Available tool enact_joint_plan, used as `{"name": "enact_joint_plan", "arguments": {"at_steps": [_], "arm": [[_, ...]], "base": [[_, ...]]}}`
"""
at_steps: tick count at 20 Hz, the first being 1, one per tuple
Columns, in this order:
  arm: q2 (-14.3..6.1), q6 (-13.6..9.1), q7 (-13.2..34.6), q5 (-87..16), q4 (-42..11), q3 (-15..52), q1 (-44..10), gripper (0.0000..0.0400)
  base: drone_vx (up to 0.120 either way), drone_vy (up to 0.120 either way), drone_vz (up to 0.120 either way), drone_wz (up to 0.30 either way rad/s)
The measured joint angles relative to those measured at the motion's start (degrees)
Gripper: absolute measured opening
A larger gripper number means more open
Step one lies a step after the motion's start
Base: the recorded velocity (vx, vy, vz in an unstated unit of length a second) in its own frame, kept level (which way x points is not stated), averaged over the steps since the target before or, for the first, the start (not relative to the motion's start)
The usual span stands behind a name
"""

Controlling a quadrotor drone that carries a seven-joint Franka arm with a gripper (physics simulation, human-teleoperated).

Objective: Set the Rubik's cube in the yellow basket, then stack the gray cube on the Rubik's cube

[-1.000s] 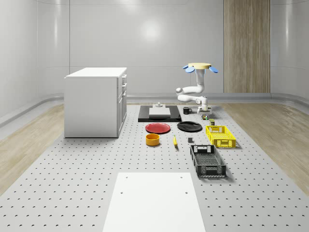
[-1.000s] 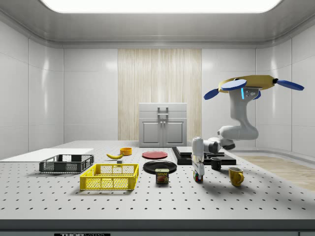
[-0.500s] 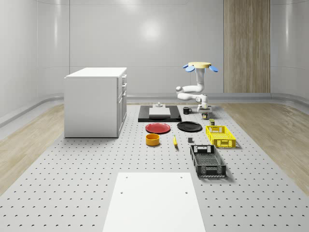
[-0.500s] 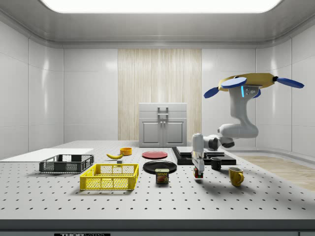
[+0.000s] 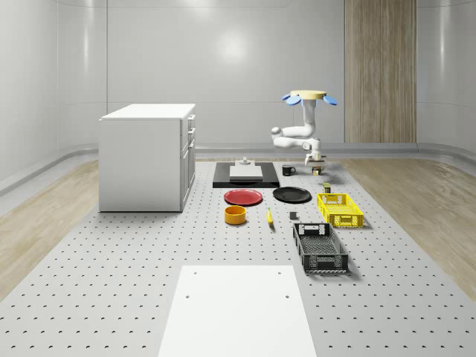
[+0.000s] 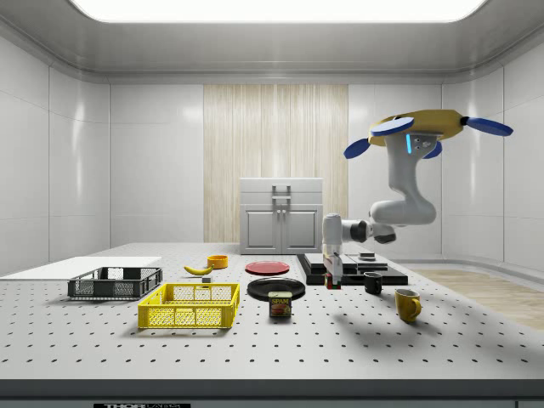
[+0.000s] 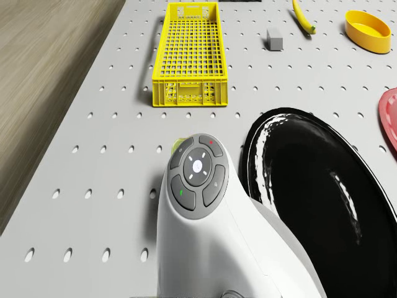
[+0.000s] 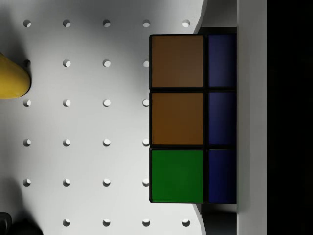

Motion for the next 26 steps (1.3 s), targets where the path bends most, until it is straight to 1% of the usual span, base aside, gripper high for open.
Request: {"name": "enact_joint_plan", "arguments": {"at_steps": [26], "arm": [[-2.3,2.0,0.7,1.4,0.1,0.8,-0.8,0.0325]], "base": [[0.12,0.0,0.0,0.0]]}}
